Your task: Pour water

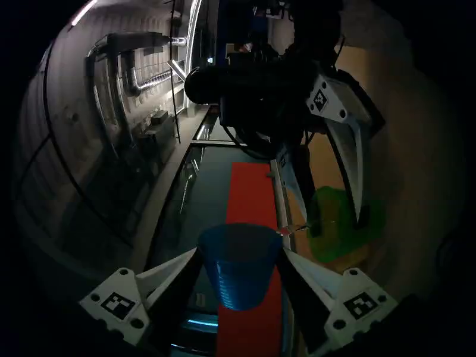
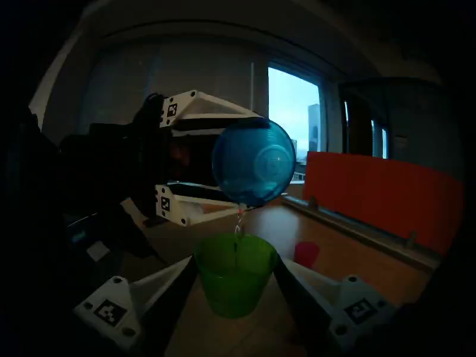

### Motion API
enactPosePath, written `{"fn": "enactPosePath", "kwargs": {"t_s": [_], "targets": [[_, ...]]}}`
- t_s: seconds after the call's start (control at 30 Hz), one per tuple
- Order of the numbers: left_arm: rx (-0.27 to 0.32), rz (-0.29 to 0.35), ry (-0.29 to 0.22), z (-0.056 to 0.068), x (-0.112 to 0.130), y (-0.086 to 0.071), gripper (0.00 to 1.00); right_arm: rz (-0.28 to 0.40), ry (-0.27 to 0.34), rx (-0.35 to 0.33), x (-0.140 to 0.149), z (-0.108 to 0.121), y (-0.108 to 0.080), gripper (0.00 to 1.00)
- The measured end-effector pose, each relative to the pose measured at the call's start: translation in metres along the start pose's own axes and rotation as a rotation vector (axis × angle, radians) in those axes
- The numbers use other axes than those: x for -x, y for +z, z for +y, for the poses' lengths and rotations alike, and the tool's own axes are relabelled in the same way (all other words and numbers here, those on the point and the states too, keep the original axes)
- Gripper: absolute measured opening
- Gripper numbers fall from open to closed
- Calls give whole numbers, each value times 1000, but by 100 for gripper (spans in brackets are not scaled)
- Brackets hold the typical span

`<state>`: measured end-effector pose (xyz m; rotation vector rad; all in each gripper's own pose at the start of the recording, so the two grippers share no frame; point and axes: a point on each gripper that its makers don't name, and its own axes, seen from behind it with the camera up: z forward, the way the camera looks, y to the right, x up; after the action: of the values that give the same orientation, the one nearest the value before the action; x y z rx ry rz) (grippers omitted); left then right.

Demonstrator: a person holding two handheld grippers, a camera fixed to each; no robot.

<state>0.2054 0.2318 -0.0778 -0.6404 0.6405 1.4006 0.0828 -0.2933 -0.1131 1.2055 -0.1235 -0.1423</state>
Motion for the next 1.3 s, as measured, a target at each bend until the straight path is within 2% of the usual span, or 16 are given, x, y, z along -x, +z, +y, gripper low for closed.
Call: {"fn": "enactPosePath", "kwargs": {"t_s": [0.43,1.1,1.3], "targets": [[-3,1,52,1,-3,-1,85,0,0,4,-1,0,1,91],[10,3,35,3,-6,0,85,1,1,2,-1,-2,1,91],[5,7,19,-2,-9,0,85,-2,3,-4,-2,-4,2,91]]}}
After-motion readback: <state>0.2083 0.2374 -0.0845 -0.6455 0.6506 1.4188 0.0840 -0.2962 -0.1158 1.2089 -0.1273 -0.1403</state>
